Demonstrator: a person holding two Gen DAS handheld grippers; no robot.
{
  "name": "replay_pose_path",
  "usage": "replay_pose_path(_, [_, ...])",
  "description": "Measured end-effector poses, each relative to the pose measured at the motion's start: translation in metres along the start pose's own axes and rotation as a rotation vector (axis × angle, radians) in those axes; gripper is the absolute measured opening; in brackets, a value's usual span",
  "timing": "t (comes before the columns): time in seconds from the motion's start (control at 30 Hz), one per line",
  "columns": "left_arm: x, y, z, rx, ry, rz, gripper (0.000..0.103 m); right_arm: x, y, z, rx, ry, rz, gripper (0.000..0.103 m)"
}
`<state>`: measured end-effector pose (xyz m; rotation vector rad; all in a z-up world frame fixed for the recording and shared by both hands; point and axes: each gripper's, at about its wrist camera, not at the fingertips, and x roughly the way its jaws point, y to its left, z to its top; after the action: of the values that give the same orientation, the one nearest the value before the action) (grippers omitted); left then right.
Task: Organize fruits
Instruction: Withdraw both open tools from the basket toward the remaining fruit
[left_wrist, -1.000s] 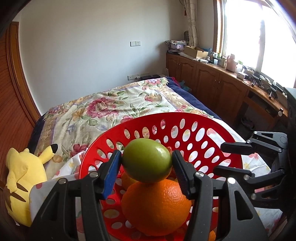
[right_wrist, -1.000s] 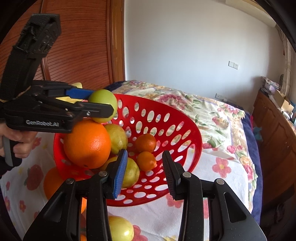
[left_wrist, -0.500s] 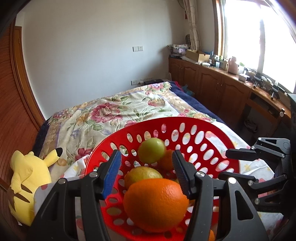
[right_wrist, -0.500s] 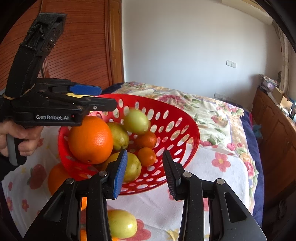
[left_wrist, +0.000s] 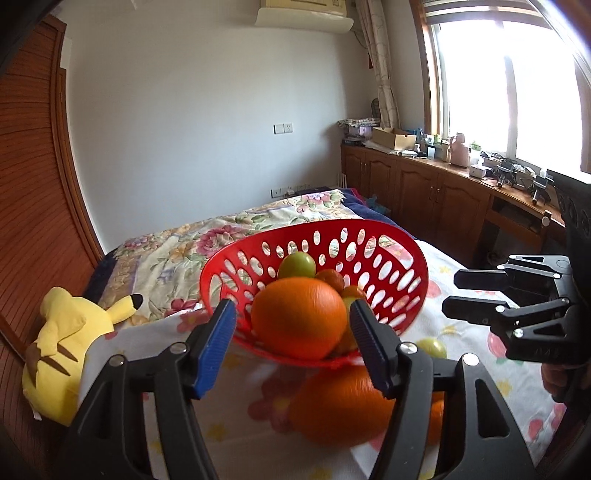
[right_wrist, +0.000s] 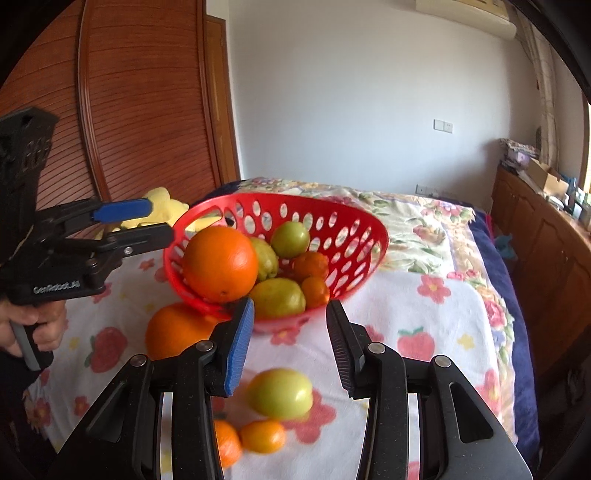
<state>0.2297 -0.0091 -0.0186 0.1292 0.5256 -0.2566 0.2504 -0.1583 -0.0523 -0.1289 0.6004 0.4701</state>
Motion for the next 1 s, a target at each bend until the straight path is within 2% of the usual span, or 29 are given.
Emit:
replay_pose_path(0.3, [-0.01,-0.004,-0.044,-0.058,0.001,-0.023,0.068,-0.012,0.014,-0.033,0.031,0.035,-0.009,0.041])
replay_pose_path(0.63, [-0.018,-0.008,-0.069,-0.105,-0.025,-0.01,0.072,-0.015,0.04,-0.06,0.031,0.062,0.004,0.041])
replay_pose_path(1.0, [-0.025,-0.013,-0.087,-0.11,-0.03,0.01,0.072,-0.011,0.056,-0.08,0.021,0.1,0.006,0.041])
